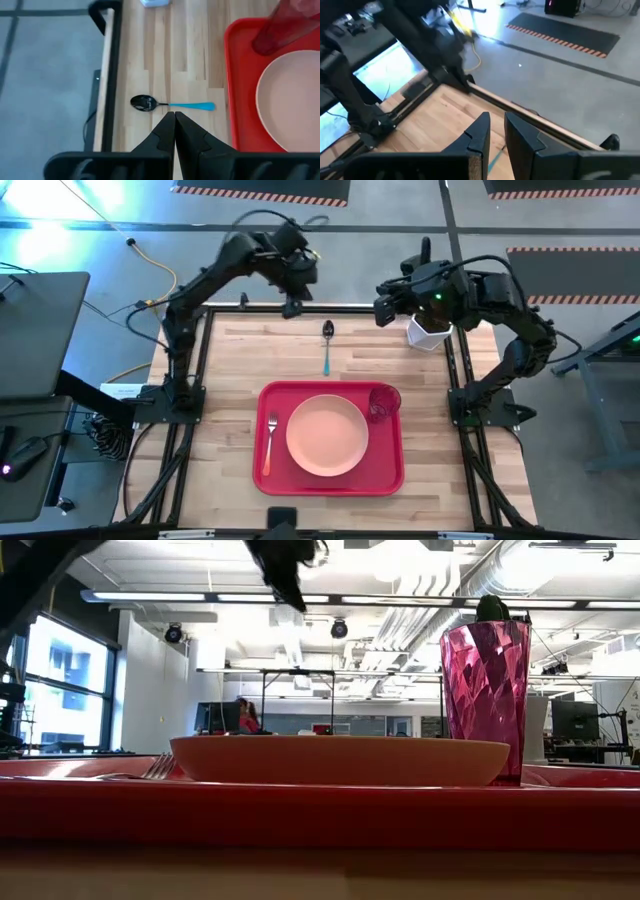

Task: Pick and place plate/cup/fork/spoon on tray
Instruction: Put the blue spoon to the right of the orange fork on the red tray

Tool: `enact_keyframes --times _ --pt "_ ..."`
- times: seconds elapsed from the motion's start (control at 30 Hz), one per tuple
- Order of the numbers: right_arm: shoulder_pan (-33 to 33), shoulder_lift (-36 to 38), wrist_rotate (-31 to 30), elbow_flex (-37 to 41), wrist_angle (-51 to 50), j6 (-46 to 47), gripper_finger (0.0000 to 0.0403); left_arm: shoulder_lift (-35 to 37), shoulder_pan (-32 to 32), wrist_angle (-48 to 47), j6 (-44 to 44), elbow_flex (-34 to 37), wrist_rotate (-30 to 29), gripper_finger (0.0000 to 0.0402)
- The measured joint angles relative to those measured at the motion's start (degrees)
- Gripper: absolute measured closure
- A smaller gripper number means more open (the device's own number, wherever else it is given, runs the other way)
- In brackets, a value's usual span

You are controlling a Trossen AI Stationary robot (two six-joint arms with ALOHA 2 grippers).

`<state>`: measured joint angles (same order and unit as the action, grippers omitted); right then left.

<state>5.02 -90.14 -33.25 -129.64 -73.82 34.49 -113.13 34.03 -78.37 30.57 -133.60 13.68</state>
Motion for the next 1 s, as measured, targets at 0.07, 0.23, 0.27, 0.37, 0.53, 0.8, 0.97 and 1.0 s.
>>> enact_keyframes --times 0.07,0.23,0.27,0.37,0.53,0.8,0.97,1.0 --pt "1.3 -1.0 1.0 0.0 0.9 -0.8 0.0353 2.6 0.3 -0.7 0.0 0.0 -0.3 0.0401" --pt "4.4 -3.6 5.1 0.0 4.9 -4.8 0.0323 8.9 1.6 -1.5 0.0 0.0 -2.5 0.0401" --pt "4.9 -4.0 5.6 0.0 6.0 -5.1 0.0314 9.9 1.8 -1.5 -0.1 0.0 -3.3 0.0401" --pt "6.6 -5.2 7.2 0.0 9.3 -6.3 0.0286 12.8 2.8 -1.5 -1.0 0.0 -4.6 0.0401" --pt "9.4 -7.7 8.6 0.0 12.4 -5.9 0.0259 16.2 4.5 -1.5 -1.9 0.0 -6.0 0.0401" --pt "14.4 -13.9 13.2 0.0 13.1 -2.8 0.0253 19.4 6.8 -1.9 -2.9 0.0 -6.0 0.0401" --pt "16.6 -17.7 17.2 0.0 13.0 0.1 0.0253 19.7 7.8 -4.9 -3.0 0.0 -5.9 0.0401" --pt "16.9 -18.6 18.1 0.0 13.0 0.4 0.0253 19.7 8.1 -5.7 -3.2 0.0 -5.9 0.0401"
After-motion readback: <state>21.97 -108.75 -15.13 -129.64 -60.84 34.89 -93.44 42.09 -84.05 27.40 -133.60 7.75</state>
